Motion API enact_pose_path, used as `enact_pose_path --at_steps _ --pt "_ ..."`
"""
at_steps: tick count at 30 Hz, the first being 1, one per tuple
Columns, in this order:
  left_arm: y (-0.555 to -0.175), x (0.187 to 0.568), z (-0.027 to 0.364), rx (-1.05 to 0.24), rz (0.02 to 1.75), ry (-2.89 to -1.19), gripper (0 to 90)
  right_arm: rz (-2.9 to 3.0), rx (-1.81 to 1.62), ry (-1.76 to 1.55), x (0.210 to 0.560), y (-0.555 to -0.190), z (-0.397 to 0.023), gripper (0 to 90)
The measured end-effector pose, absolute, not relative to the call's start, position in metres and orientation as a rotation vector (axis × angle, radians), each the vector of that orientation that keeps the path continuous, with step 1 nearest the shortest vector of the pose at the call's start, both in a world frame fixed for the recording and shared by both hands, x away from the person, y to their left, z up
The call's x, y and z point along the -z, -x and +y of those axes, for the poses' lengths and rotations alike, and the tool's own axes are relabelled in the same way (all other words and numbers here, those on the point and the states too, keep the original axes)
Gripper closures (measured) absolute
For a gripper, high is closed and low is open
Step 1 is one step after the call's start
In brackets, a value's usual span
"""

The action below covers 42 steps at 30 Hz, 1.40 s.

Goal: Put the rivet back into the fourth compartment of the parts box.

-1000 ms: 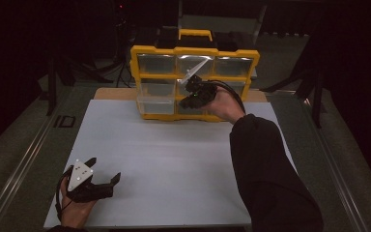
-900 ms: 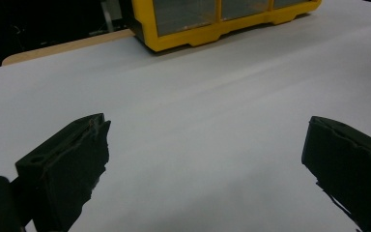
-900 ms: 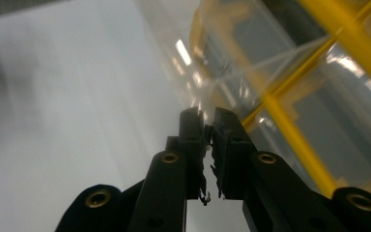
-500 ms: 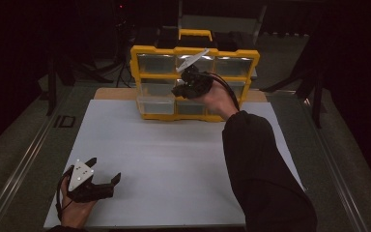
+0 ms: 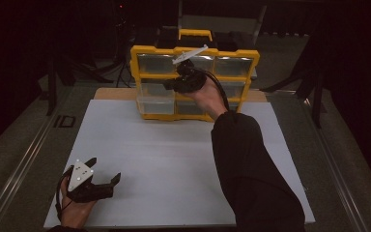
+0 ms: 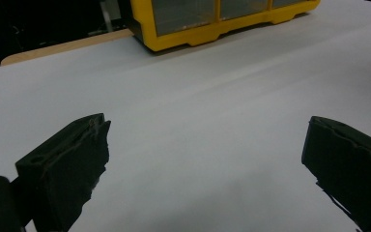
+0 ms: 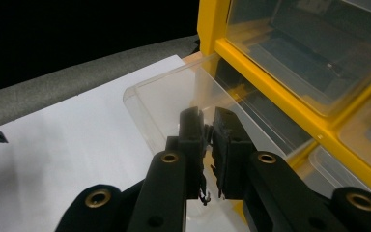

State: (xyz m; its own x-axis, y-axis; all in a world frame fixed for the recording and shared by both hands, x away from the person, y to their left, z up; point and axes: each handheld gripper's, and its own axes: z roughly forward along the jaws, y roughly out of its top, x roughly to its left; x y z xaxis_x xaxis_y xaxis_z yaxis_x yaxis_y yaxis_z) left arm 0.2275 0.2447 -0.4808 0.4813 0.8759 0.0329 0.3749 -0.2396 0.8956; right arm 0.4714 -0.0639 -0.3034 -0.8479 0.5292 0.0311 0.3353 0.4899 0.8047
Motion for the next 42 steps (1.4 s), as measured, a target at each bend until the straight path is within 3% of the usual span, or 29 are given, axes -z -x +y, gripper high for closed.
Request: enact_pose_path --at_steps 1,3,6,11,24,42 --pt "-0.227 0.481 0.245 -0.694 1.052 -1.823 3.2 2.518 -1.294 -0.74 0.304 -0.472 -0.062 79.7" --pt "-0.227 0.481 0.245 -0.694 1.051 -1.822 3.2 2.521 -1.325 -0.749 0.305 -0.473 -0.06 57.0" --pt "-0.227 0.481 0.246 -0.695 1.052 -1.821 3.2 2.531 -1.341 -0.746 0.305 -0.472 -0.06 40.3" --pt "-0.227 0.481 0.246 -0.699 1.054 -1.82 3.2 2.518 -1.275 -0.742 0.303 -0.469 -0.066 28.2" --pt "-0.226 0.48 0.246 -0.701 1.06 -1.818 3.2 2.602 -0.939 -0.699 0.337 -0.435 -0.093 17.7" --pt "-0.225 0.48 0.249 -0.697 1.078 -1.797 3.2 2.517 -0.99 -0.864 0.412 -0.34 -0.184 14.5"
